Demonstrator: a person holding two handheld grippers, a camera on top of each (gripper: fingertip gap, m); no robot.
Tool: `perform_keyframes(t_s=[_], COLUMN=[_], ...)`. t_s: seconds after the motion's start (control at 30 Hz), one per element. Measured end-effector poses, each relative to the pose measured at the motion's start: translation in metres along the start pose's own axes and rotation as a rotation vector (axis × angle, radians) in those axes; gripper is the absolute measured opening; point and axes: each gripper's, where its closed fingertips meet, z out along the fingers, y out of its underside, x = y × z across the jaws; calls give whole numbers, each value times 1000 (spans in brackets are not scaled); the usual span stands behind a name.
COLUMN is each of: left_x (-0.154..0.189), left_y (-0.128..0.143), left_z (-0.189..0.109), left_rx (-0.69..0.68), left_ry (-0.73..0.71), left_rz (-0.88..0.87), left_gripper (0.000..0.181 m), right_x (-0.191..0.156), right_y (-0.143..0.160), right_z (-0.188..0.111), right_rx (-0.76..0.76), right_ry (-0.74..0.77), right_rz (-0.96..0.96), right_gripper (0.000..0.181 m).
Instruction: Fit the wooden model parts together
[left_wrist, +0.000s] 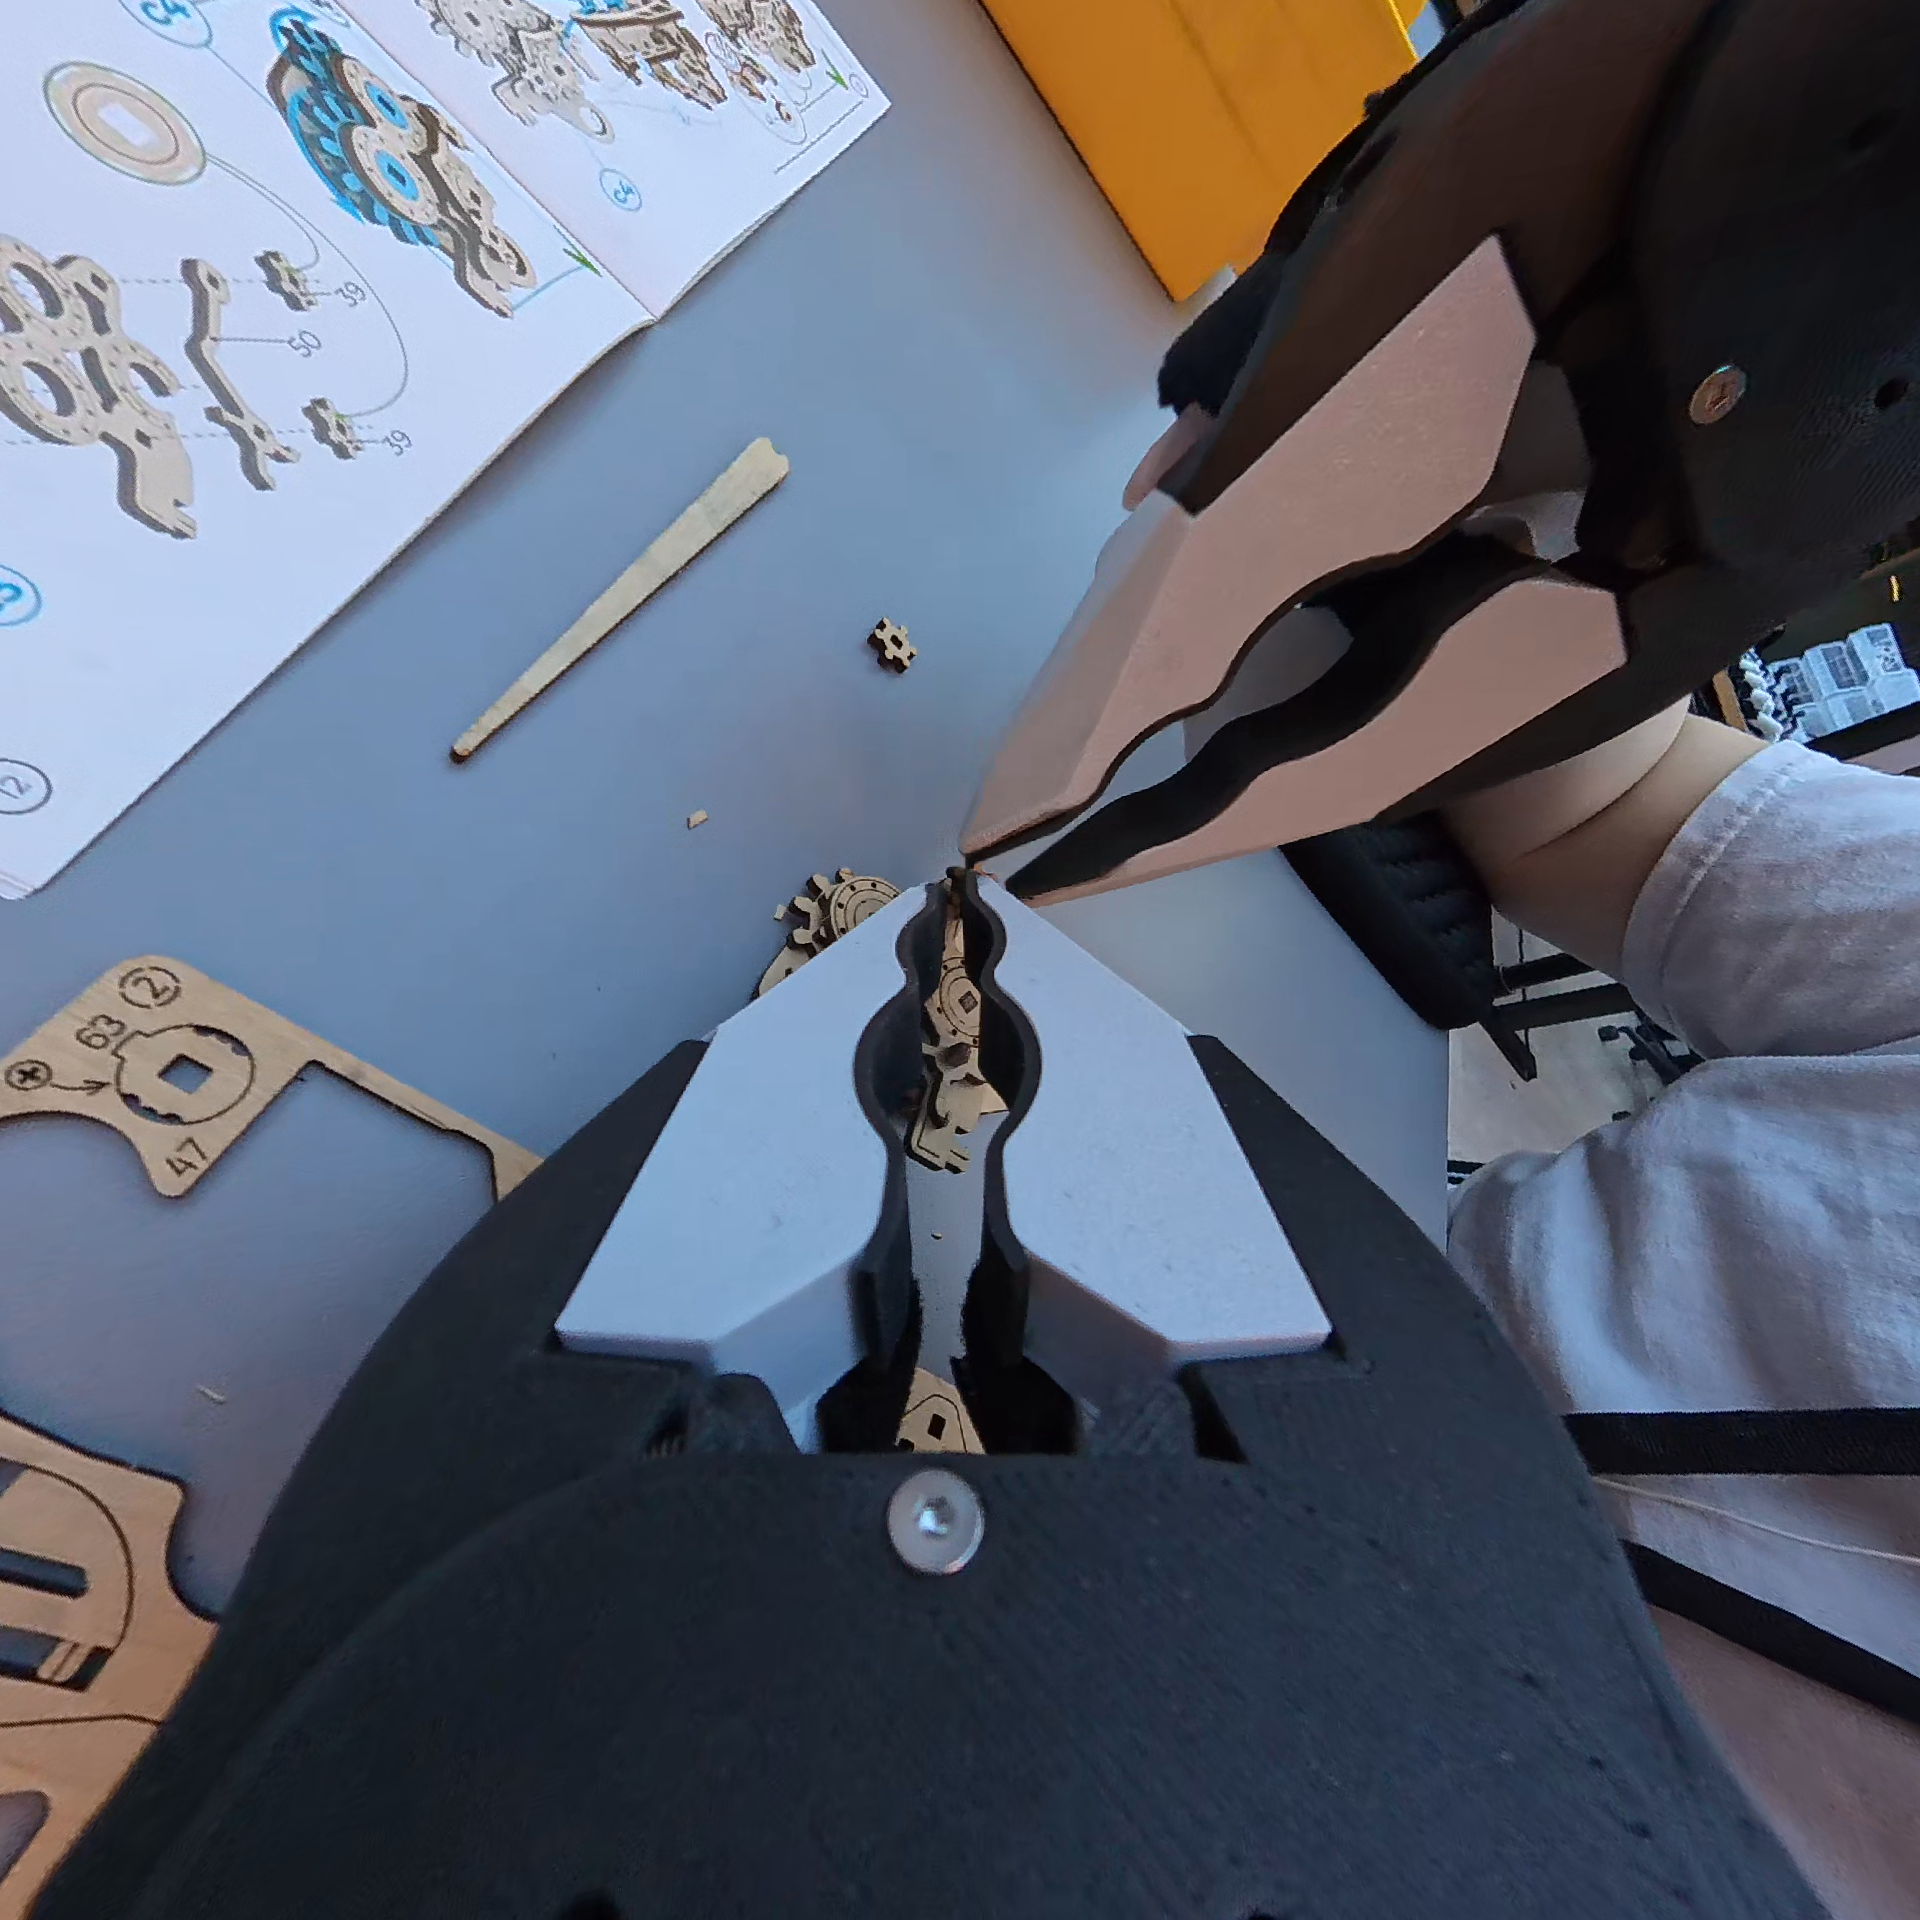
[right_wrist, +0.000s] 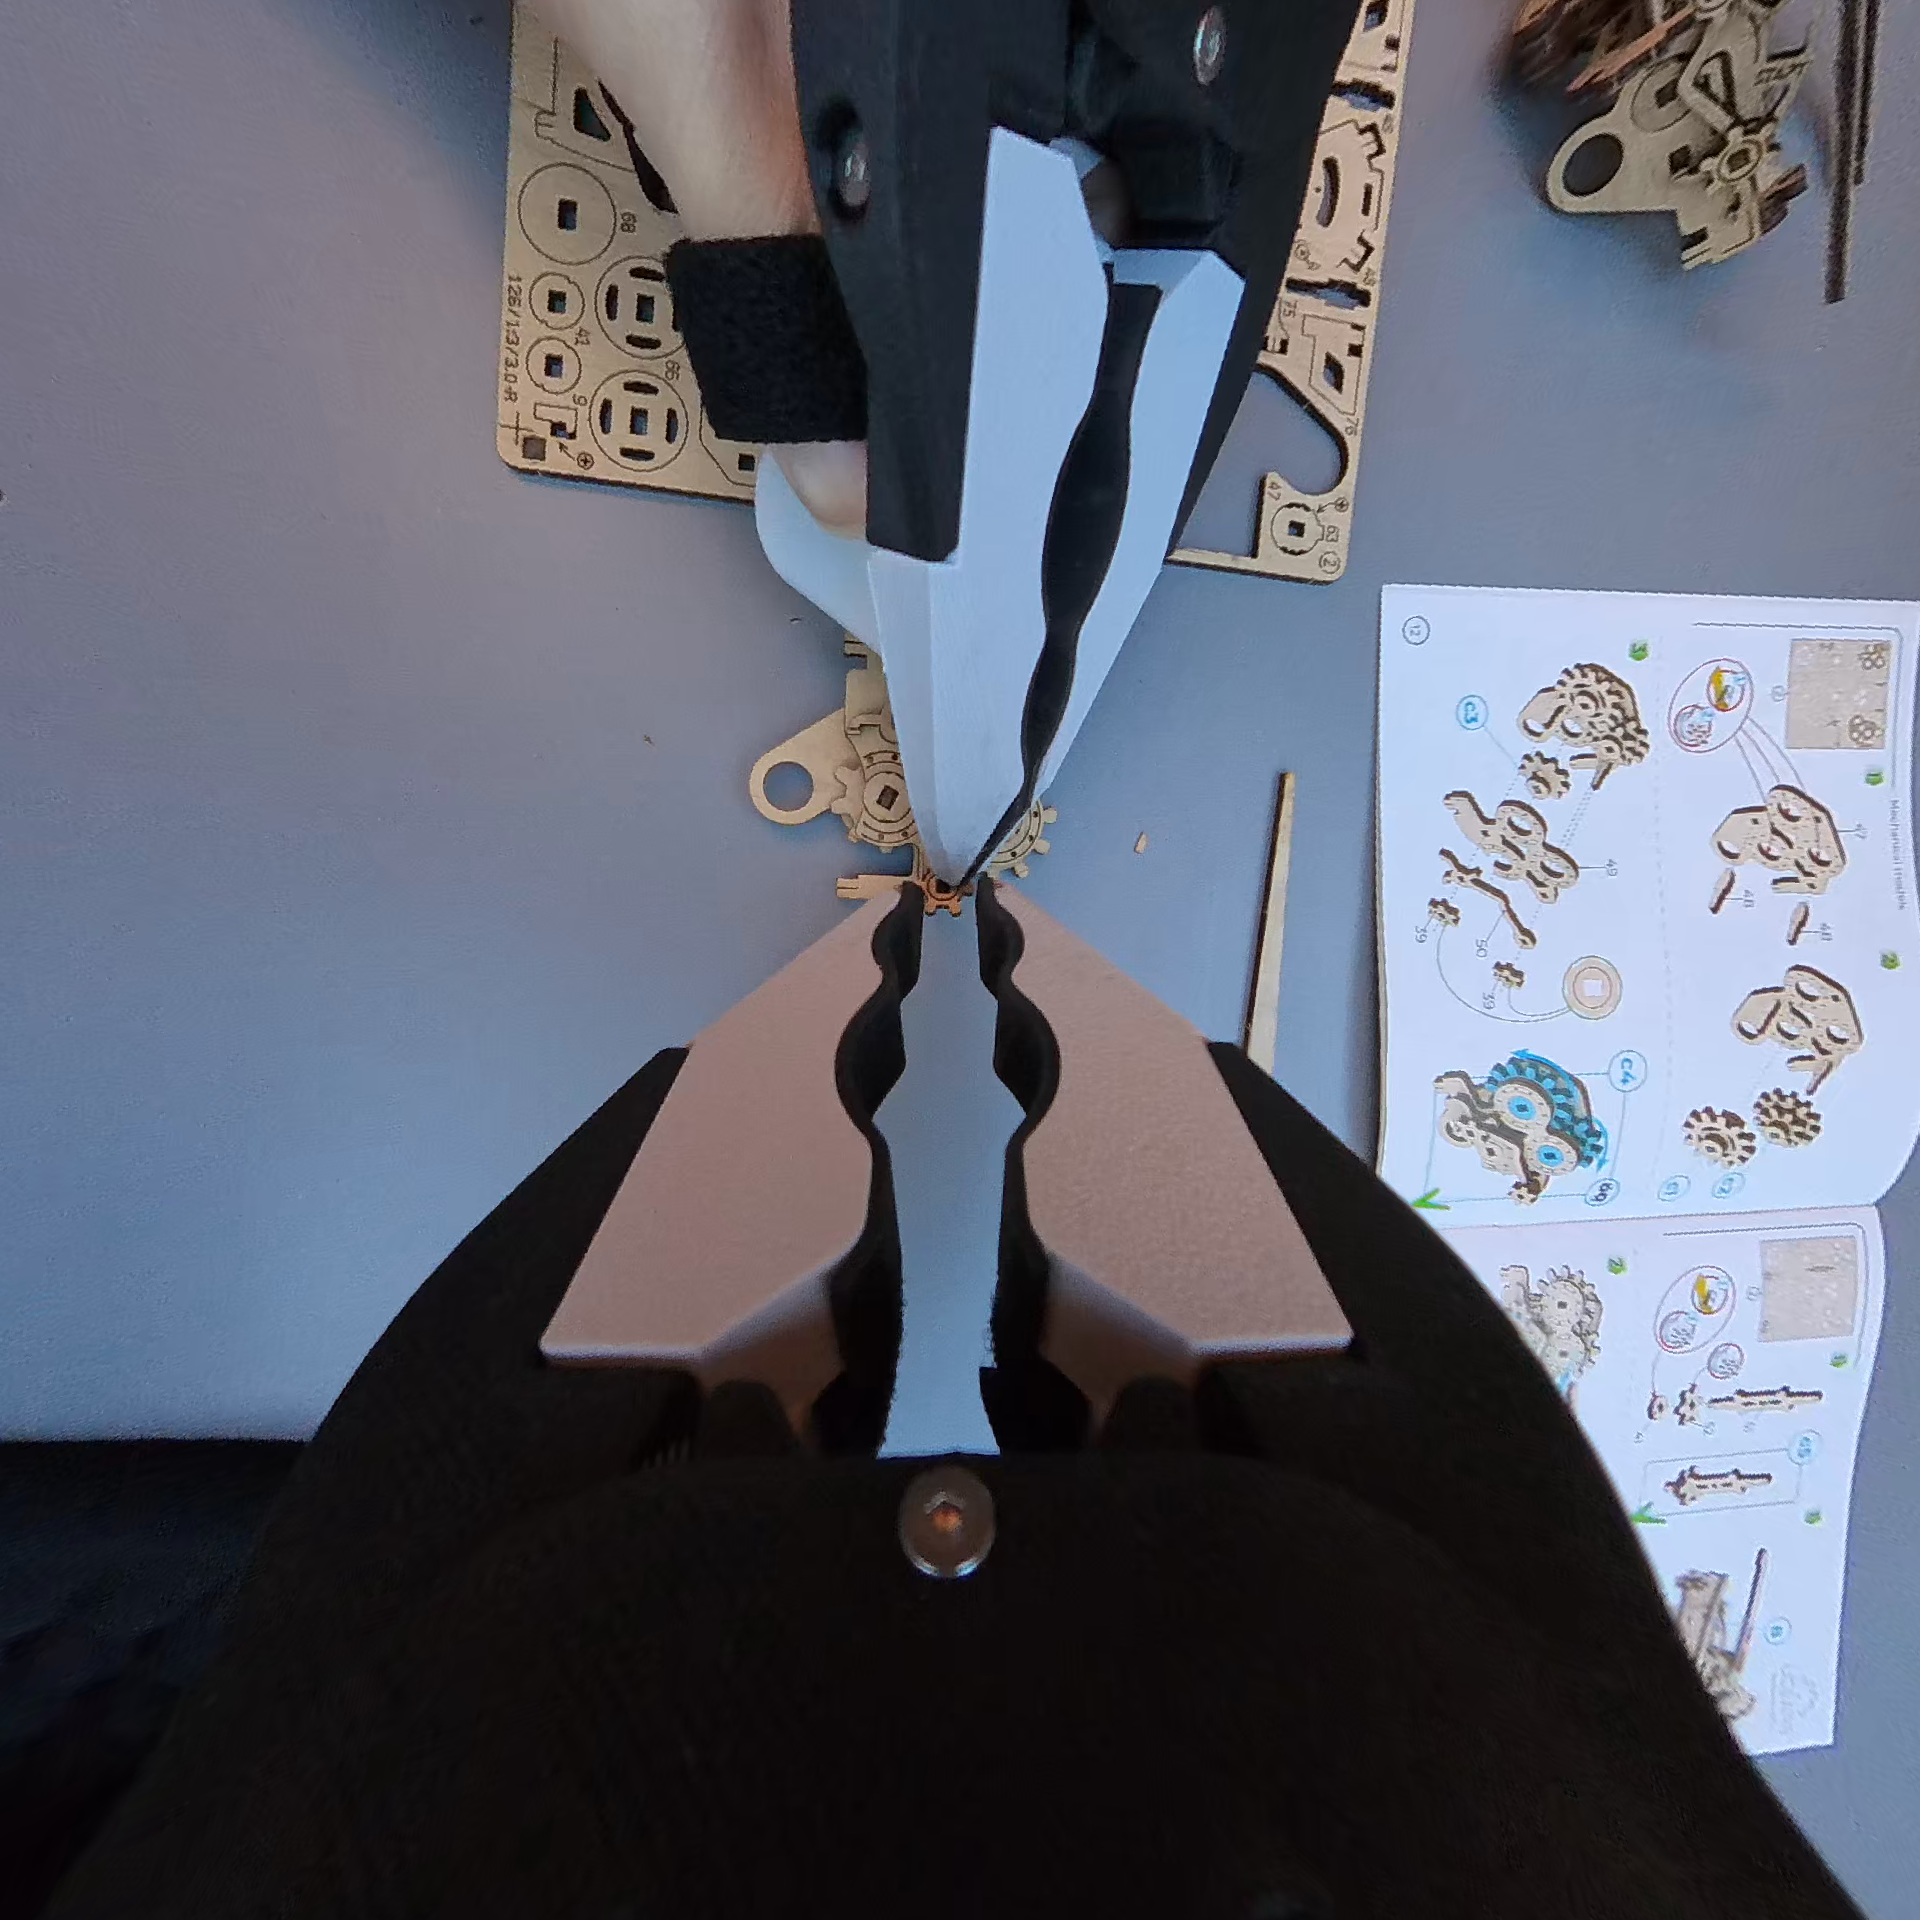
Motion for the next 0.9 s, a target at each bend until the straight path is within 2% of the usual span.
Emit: perform_keyframes(t_s=[0.27,0.9], left_x=[0,1], left_y=[0,1], left_z=[0,-1], left_rx=[2,-2], left_ry=[0,18], left_rz=[-1,-15], left_gripper=[0,0], right_x=[0,-1], right_y=[3,3], right_z=[2,4], right_rx=[-24,-5], right_ry=[24,-22], right_rz=[-56,9], right_gripper=[0,0])
